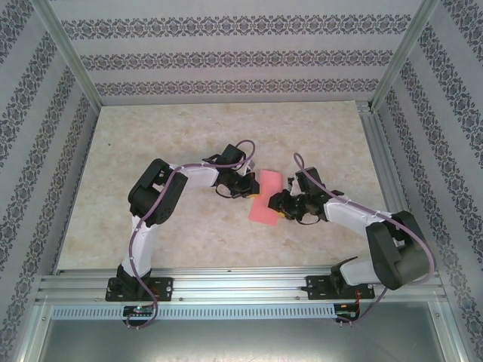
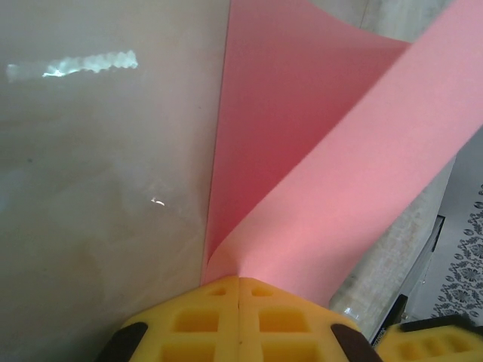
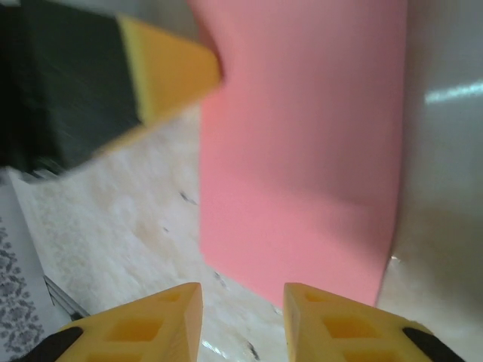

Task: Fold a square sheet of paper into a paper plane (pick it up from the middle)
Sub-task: Fold the square sheet of paper in half at the center of the table.

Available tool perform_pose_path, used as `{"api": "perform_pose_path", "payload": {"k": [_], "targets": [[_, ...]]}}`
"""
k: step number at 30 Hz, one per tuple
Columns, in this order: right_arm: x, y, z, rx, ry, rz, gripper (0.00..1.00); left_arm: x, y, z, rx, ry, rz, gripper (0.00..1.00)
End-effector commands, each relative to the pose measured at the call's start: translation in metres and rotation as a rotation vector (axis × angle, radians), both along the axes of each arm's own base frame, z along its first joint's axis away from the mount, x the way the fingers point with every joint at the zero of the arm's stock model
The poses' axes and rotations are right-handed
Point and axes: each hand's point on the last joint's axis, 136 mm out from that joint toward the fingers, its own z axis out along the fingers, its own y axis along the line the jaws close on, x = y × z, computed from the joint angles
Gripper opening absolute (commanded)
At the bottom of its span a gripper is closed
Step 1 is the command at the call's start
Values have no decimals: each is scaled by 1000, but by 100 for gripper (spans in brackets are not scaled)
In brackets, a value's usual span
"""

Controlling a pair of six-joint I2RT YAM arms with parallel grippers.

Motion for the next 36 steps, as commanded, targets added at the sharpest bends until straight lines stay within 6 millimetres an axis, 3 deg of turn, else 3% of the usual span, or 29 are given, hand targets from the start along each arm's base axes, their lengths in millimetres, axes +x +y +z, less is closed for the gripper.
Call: {"api": "perform_pose_path", "payload": {"k": [1,7,16,18,24,27,32,36], "targets": [[22,-8,10,-41,-55,1,34,-16,3,-26,70,54,-25,4],[36,2,-1,-21,-42,24,33,-15,3,-25,72,53,-28,4],[22,-11,-56,-60,78,13,33,-16,3,-26,73,56,-27,4],[23,-11,-51,-58,73,12,33,-16,3,-26,72,57,-29,4],[45,-7,8,-23,-63,15,35,-18,3,-25,72,58,-32,4],[56,-6,23,-29,-102,25,36,-19,2,-24,66,57,-34,4],[70,-2,13,-10,-88,31,35,-19,1,-22,64,56,-36,4],[72,-6,-10,-38,-48,26,34,-18,1,-22,66,52,-36,4]]}}
